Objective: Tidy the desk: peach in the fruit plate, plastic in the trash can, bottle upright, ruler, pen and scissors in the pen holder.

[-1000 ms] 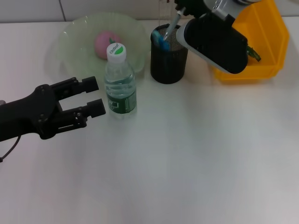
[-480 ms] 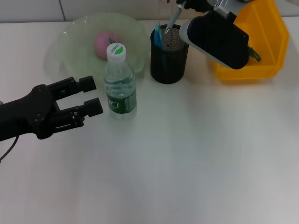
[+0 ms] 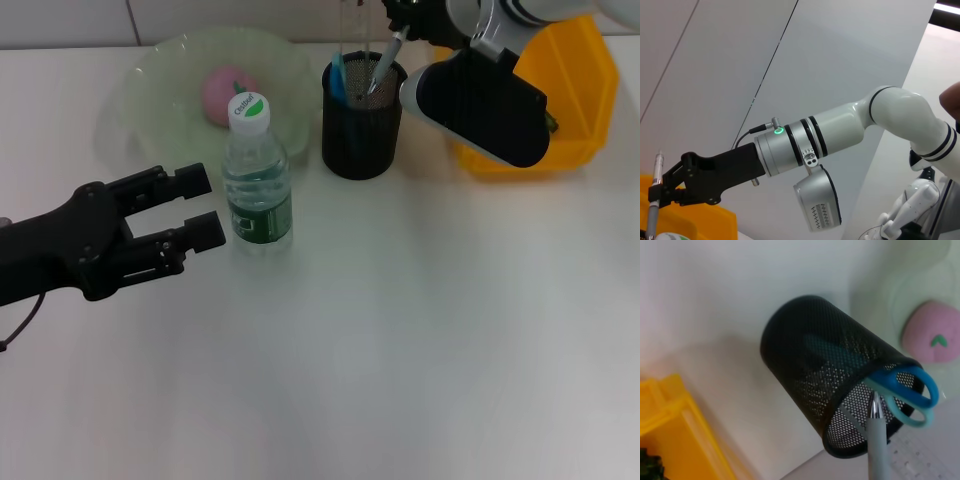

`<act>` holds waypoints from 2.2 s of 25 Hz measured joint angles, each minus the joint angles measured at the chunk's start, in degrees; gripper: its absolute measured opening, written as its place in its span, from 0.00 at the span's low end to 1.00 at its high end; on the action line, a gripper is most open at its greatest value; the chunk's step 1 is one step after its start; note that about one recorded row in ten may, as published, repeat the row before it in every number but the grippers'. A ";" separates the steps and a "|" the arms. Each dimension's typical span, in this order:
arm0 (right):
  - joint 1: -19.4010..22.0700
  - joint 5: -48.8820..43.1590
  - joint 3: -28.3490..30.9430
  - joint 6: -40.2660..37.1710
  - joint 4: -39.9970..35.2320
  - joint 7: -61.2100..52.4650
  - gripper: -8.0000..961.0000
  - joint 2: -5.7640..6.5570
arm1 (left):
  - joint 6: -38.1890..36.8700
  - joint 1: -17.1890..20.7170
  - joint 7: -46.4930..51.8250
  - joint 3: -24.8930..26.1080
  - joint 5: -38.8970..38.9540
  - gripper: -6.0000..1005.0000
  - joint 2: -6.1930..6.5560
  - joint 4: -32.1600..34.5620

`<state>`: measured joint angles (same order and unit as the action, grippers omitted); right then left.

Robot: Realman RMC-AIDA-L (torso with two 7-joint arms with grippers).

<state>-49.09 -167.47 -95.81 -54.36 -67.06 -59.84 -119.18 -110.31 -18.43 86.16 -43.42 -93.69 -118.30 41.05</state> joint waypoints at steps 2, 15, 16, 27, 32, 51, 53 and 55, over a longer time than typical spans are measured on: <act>0.05 -0.02 -0.09 0.26 0.38 0.00 0.15 0.00 | -0.03 0.04 0.06 0.00 0.00 0.77 -0.03 0.00; 0.43 -0.02 -0.26 2.70 1.14 -0.49 0.41 -0.23 | -0.11 -0.18 -0.01 0.00 0.00 0.77 -0.10 -0.09; 0.45 0.01 -0.25 2.79 1.09 -0.66 0.42 -0.25 | -0.11 -0.21 -0.02 0.00 0.00 0.77 -0.08 -0.09; 1.16 4.92 7.23 2.32 -5.95 -6.81 0.53 -0.28 | -0.38 -0.07 -0.04 0.00 0.00 0.77 0.21 -0.09; 2.79 21.05 20.85 -2.53 -11.30 -9.28 0.56 -0.21 | -0.44 0.13 -0.03 0.00 -0.29 0.77 0.45 -0.09; 33.73 84.99 54.20 -57.29 17.31 -26.46 0.66 3.15 | -2.46 0.60 -5.92 -0.62 -5.20 0.77 4.90 1.81; 34.85 82.17 54.62 -60.50 24.45 -20.11 0.67 3.65 | -2.75 0.87 -7.26 -0.60 -6.40 0.77 4.90 1.93; 35.57 77.79 54.67 -62.65 31.52 -11.39 0.68 3.79 | -2.75 0.87 -7.26 -0.60 -6.40 0.77 4.90 1.93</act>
<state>-13.51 -89.68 -41.14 -117.01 -35.54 -71.23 -115.39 -113.05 -17.57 78.90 -44.02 -100.09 -113.40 42.97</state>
